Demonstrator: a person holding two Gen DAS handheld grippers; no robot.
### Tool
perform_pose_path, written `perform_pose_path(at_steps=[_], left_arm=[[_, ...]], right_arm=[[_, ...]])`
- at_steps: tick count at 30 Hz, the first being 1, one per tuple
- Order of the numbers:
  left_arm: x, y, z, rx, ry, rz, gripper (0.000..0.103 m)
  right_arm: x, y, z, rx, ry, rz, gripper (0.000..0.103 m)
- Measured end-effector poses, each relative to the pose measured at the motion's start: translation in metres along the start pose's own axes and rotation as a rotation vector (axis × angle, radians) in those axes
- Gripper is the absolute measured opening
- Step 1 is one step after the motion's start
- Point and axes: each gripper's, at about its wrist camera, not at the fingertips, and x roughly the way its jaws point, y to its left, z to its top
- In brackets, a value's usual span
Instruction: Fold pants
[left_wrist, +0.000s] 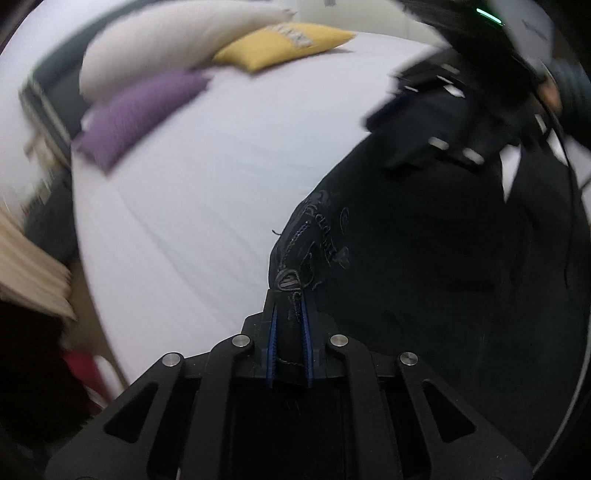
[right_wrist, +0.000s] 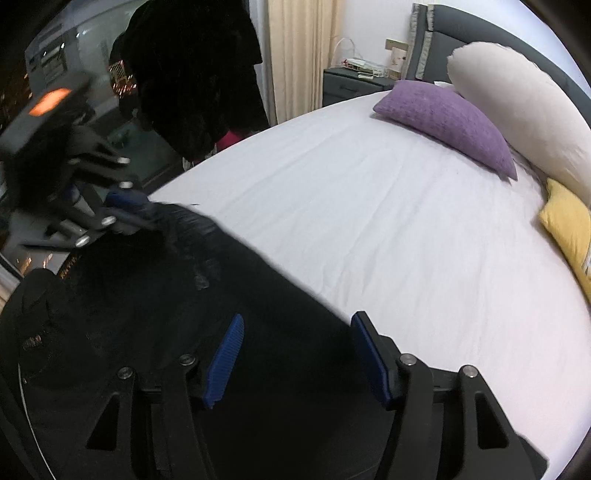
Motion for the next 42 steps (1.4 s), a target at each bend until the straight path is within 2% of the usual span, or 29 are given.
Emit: perform_pose_path(at_steps=[4,8,13,15,18,23,28,33,37,42], left_arm=[[-0.017,-0.017,-0.014,0.074,-0.041,0.056,0.010],[-0.033,-0.022,-0.025,0.056,-0.057,0.049,0.009],[-0.047,-0.042,-0.029,0.066,-0.063,0.062,0.007],[-0.052,-0.041,-0.035,0.058,-0.057,0.060,0.006],[-0.049,-0.037,-0.033,0.038,-0.059,0.058,0.005],[-0.052,-0.030,-0.029,-0.003,-0.079,0.063,0.004],[-0.069,-0.037,-0.038,-0.037,-0.102,0.065,0.004],[-0.089,-0.063,-0.063,-0.069,-0.100,0.041,0.004],[-0.101,-0.088,-0.092,-0.097,-0.076,0.026,0.003],[-0.109,-0.142,-0.130,-0.048,-0.029,0.017,0.004]], right_arm=[[0.002,0.003,0.002,-0.049,0.041,-0.001,0.064],[0.011,0.006,-0.003,-0.087,0.106,0.005,0.063],[0.020,0.005,-0.009,-0.080,0.148,0.009,0.046],[0.024,0.005,-0.008,-0.081,0.166,0.001,0.021],[0.026,0.005,-0.007,-0.070,0.182,0.000,0.010],[0.008,0.011,-0.009,-0.032,0.132,-0.021,0.008],[-0.015,0.037,-0.019,0.000,0.050,-0.051,0.006],[-0.030,0.084,-0.037,0.008,0.009,-0.038,0.005],[-0.036,0.121,-0.072,0.043,0.020,-0.014,0.005],[-0.049,0.165,-0.115,0.057,0.042,-0.019,0.005]])
